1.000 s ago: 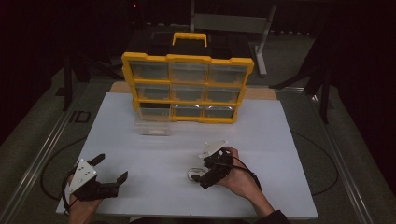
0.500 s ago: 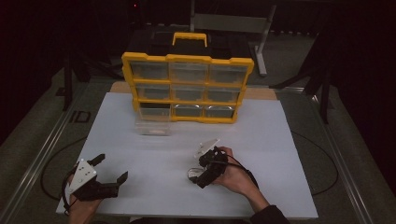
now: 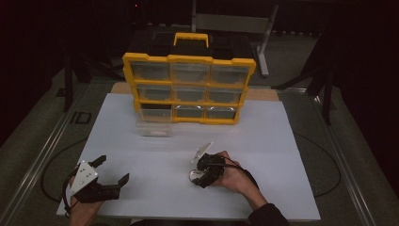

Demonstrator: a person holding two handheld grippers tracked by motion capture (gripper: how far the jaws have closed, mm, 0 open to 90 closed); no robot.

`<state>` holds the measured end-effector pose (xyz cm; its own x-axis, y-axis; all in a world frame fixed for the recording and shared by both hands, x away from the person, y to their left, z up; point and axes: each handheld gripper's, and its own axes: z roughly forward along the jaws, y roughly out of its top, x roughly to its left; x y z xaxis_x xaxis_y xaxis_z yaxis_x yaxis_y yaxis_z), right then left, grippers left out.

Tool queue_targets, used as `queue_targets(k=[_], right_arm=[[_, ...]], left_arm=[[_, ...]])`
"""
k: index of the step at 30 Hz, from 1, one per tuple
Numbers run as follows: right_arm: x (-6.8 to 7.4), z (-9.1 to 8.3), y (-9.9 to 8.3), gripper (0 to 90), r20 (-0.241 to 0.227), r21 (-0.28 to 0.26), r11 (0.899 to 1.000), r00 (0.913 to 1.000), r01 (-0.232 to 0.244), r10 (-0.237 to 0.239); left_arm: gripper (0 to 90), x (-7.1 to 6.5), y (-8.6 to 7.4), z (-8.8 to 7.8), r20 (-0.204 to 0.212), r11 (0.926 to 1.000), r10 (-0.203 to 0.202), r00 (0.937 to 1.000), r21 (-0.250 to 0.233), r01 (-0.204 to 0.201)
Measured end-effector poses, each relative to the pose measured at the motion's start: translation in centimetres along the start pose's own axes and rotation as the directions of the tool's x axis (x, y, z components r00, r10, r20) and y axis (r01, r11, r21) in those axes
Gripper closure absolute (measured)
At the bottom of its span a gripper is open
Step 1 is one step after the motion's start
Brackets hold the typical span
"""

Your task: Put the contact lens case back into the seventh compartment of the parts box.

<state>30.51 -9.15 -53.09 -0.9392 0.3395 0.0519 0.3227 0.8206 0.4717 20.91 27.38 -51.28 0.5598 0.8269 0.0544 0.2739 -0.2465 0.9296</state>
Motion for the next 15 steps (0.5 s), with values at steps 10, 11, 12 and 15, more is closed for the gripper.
queue_targets(k=[10, 11, 12, 15], right_arm=[[0.30, 0.31, -0.03, 45.2, 0.023, 0.058, 0.998, 0.9989, 0.039, -0.040], [0.48, 0.43, 0.09, 45.1, 0.032, 0.065, 0.997, 0.9987, 0.039, -0.041], [0.48, 0.43, 0.09, 45.1, 0.032, 0.065, 0.997, 0.9987, 0.039, -0.041], [0.66, 0.45, 0.42, 46.3, 0.035, 0.089, 0.995, 0.9982, 0.046, -0.049]], left_arm=[[0.5, -0.11, 0.00, 0.12, 0.005, 1.0000, 0.002, 1.0000, 0.002, -0.002], [0.5, -0.13, 0.00, 0.13, 0.005, 1.0000, 0.004, 1.0000, 0.003, -0.004], [0.5, -0.13, 0.00, 0.13, 0.005, 1.0000, 0.004, 1.0000, 0.003, -0.004], [0.5, -0.21, 0.00, 0.21, 0.007, 1.0000, 0.006, 1.0000, 0.007, -0.006]])
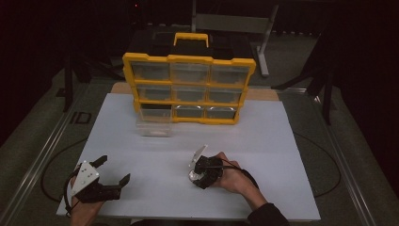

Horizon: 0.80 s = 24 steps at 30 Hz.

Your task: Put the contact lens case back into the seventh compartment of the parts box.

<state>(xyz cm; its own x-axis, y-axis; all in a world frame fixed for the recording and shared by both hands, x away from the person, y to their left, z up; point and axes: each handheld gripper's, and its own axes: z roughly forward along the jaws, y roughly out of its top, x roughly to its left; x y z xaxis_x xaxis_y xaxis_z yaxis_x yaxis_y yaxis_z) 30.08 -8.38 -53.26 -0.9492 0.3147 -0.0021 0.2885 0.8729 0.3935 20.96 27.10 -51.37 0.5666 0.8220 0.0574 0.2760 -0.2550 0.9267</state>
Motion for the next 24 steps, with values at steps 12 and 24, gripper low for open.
queue_targets(k=[12, 24], right_arm=[[0.3, -0.1, 0.1, 49.0, 0.012, 0.001, 1.000, 0.9998, -0.017, 0.017], [0.1, -1.8, 0.4, 49.0, 0.009, -0.038, 0.995, 0.9959, -0.089, 0.090]], left_arm=[[0.5, 0.1, 0.0, -0.1, -0.005, 1.0000, -0.003, 1.0000, -0.003, 0.003], [0.5, 0.1, 0.0, 0.0, -0.005, 1.0000, 0.000, 1.0000, -0.002, 0.000]])
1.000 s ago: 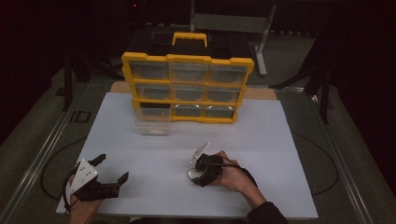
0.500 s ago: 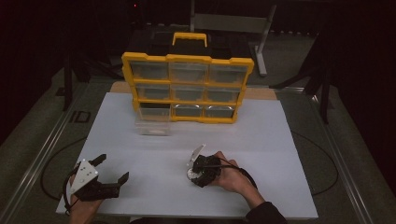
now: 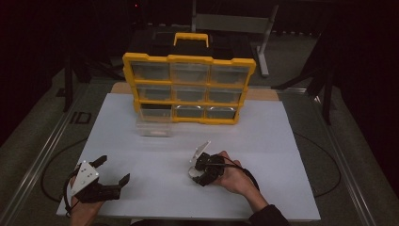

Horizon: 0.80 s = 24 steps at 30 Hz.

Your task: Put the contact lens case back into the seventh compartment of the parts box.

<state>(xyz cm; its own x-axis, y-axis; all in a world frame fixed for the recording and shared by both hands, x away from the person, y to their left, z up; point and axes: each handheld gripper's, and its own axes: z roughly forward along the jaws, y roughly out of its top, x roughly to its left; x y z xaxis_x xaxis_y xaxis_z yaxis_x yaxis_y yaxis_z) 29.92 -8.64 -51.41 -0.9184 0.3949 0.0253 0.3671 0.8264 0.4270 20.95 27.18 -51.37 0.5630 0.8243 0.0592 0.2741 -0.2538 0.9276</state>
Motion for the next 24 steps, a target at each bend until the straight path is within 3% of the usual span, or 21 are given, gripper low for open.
queue_targets(k=[14, 24], right_arm=[[-0.6, -3.8, 1.1, 49.0, -0.007, -0.094, 0.995, 0.9996, -0.029, 0.028], [-1.2, -6.1, 2.2, 49.0, 0.006, -0.104, 0.994, 0.9993, -0.037, 0.038]], left_arm=[[0.5, 0.0, 0.0, 0.0, -0.004, 1.0000, 0.004, 1.0000, 0.005, -0.004], [0.5, -0.1, 0.0, 0.1, -0.004, 1.0000, 0.006, 1.0000, 0.006, -0.006]])
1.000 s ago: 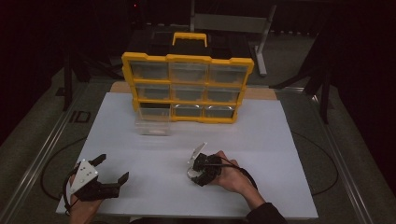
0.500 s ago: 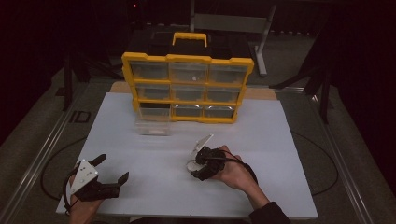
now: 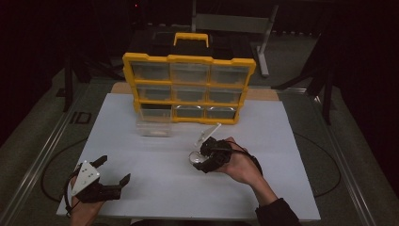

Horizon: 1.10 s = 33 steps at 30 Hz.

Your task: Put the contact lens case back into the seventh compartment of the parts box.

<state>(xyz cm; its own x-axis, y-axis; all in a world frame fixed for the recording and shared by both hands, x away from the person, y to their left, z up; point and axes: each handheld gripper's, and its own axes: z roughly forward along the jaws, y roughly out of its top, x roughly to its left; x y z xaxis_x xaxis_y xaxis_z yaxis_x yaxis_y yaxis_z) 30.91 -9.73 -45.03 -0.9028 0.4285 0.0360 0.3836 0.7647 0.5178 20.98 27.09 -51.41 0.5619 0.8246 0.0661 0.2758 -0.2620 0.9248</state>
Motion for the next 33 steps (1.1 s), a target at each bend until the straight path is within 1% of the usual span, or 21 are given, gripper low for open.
queue_targets(k=[10, 11, 12, 18, 21, 23, 30, 33], right_arm=[[-0.8, -1.5, 1.3, 48.9, 0.012, -0.020, 1.000, 0.9999, -0.005, 0.005], [-0.9, -1.6, 1.4, 49.0, 0.015, -0.024, 1.000, 0.9999, 0.002, -0.001], [-0.9, -1.8, 1.5, 49.0, 0.017, -0.022, 1.000, 0.9998, -0.007, 0.007], [-1.4, -2.6, 2.2, 48.9, 0.020, -0.034, 0.999, 0.9997, -0.013, 0.013], [-1.6, -3.0, 2.6, 49.0, 0.031, -0.033, 0.999, 0.9995, -0.008, 0.009], [-1.7, -3.3, 2.9, 48.9, 0.036, -0.042, 0.999, 0.9993, -0.001, 0.003], [-2.2, -4.3, 4.0, 48.9, 0.052, -0.049, 0.999, 0.9987, 0.001, 0.001], [-2.6, -4.8, 4.4, 49.0, 0.054, -0.054, 0.999, 0.9985, -0.007, 0.010]], left_arm=[[0.5, 0.0, 0.0, -0.1, -0.006, 1.0000, 0.000, 1.0000, -0.005, 0.000], [0.4, 0.0, 0.0, -0.1, -0.008, 1.0000, 0.000, 1.0000, -0.006, 0.000], [0.5, 0.0, 0.0, -0.1, -0.009, 1.0000, -0.001, 1.0000, -0.007, 0.001], [0.5, 0.0, 0.0, -0.1, -0.008, 1.0000, 0.000, 1.0000, -0.006, 0.000], [0.5, 0.0, 0.0, -0.1, -0.006, 1.0000, -0.001, 1.0000, -0.006, 0.001], [0.5, 0.0, 0.0, -0.1, -0.006, 1.0000, -0.001, 1.0000, -0.005, 0.001], [0.5, 0.0, 0.0, 0.0, -0.003, 1.0000, -0.001, 1.0000, -0.006, 0.001], [0.5, 0.0, 0.0, 0.0, -0.002, 1.0000, -0.002, 1.0000, -0.007, 0.002]])
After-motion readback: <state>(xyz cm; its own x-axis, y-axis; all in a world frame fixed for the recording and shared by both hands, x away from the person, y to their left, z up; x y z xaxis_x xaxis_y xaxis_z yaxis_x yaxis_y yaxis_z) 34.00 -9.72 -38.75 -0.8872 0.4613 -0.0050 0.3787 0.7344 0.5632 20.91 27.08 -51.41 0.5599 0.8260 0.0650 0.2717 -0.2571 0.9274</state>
